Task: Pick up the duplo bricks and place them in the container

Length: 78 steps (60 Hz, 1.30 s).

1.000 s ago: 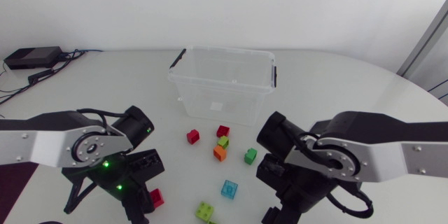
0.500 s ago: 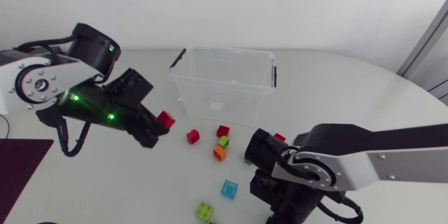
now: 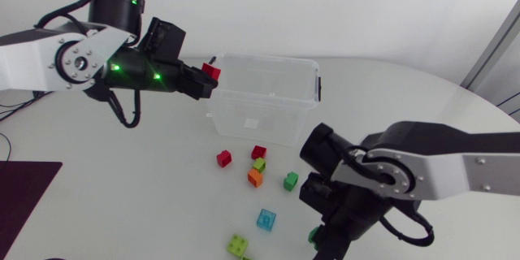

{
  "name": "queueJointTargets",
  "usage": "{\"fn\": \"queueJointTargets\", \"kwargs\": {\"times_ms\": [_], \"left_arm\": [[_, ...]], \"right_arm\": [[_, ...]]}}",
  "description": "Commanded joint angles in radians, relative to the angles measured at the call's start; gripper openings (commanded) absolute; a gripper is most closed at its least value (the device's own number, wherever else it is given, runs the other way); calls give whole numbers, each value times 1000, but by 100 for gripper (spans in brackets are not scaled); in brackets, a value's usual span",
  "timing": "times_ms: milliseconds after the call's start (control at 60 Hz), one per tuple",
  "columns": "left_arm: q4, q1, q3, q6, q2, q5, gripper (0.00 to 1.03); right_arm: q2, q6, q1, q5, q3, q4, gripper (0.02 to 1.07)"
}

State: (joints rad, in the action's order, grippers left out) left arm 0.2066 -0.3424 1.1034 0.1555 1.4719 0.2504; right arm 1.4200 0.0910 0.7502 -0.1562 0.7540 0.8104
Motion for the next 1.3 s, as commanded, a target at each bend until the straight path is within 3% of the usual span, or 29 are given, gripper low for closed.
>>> {"fn": "queueJointTargets", "kwargs": {"times_ms": [0, 67, 183, 267, 300, 383, 400, 450, 867, 1283], "left_arm": [[-24, -6, 75, -45, 87, -8, 34], [-27, -15, 115, -53, 136, -33, 38], [-67, -23, 164, -65, 200, -63, 52], [-82, -27, 170, -62, 211, -74, 65], [-102, -29, 165, -59, 211, -77, 76], [-108, -29, 154, -56, 200, -80, 79], [-107, -29, 148, -48, 188, -80, 86], [-108, -26, 133, -48, 163, -80, 91], [66, -33, -140, 151, -96, -25, 92], [94, -129, -260, 283, 62, -25, 92]], "right_arm": [[-41, 21, -40, 4, 54, 30, 28], [-59, 26, -69, 6, 87, 41, 28], [-81, 30, -115, 4, 160, 65, 28], [-95, 36, -146, 4, 203, 69, 28], [-98, 39, -161, 4, 229, 69, 28], [-104, 50, -196, 1, 285, 65, 28], [-104, 52, -204, 0, 311, 65, 28], [-102, 55, -222, -2, 355, 64, 28], [43, 41, -324, -8, 619, -111, 28], [215, 42, -336, 14, 650, -333, 29]]}}
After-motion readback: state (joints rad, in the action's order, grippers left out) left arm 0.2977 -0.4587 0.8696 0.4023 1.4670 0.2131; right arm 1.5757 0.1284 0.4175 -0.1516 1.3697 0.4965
